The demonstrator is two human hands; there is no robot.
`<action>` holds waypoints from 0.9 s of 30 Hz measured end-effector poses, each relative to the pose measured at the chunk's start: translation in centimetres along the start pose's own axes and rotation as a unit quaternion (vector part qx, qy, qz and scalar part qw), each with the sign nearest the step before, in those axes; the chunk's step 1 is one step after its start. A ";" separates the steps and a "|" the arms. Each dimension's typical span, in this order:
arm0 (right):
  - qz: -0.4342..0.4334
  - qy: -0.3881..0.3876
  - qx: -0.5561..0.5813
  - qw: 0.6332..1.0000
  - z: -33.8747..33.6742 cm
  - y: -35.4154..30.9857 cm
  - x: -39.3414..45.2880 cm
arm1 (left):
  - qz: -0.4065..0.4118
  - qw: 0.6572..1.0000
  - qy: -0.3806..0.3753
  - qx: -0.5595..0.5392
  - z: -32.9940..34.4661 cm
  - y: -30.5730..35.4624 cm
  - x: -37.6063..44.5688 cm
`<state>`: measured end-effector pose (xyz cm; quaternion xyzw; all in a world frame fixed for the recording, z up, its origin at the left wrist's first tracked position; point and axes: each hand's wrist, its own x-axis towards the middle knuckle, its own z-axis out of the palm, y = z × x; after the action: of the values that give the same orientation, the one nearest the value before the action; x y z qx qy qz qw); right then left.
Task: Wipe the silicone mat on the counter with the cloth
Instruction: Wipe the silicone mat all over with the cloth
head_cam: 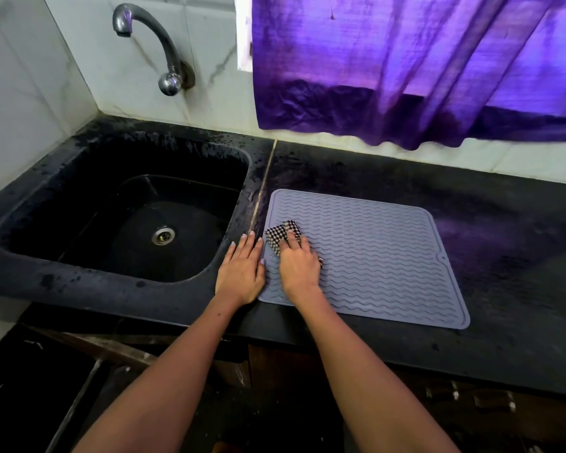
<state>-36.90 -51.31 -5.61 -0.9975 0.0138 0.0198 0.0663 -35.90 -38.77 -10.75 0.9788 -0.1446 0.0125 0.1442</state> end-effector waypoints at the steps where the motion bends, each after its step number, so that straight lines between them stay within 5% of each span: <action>1: 0.001 -0.004 0.008 1.000 -0.4 0.0 0.2 | 0.000 1.000 0.002 -0.001 0.0 0.0 0.0; 9: 0.103 0.043 0.027 0.993 -1.0 4.0 -0.3 | -0.003 1.000 0.003 -0.012 -0.2 0.1 -0.1; 15: 0.059 0.004 0.008 0.998 -1.0 5.5 -0.7 | -0.009 1.000 0.000 -0.010 -0.1 0.1 0.0; 22: 0.139 0.066 0.061 0.986 -2.5 7.7 -1.0 | -0.010 1.000 -0.002 -0.005 -0.4 0.2 0.0; 27: 0.131 0.033 0.018 0.991 -1.3 9.1 -1.6 | -0.011 1.000 0.003 -0.010 -0.2 0.1 0.2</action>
<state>-38.75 -60.44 -5.46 -0.9859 0.1467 -0.0046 0.0807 -35.76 -38.87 -10.51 0.9789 -0.1335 0.0120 0.1545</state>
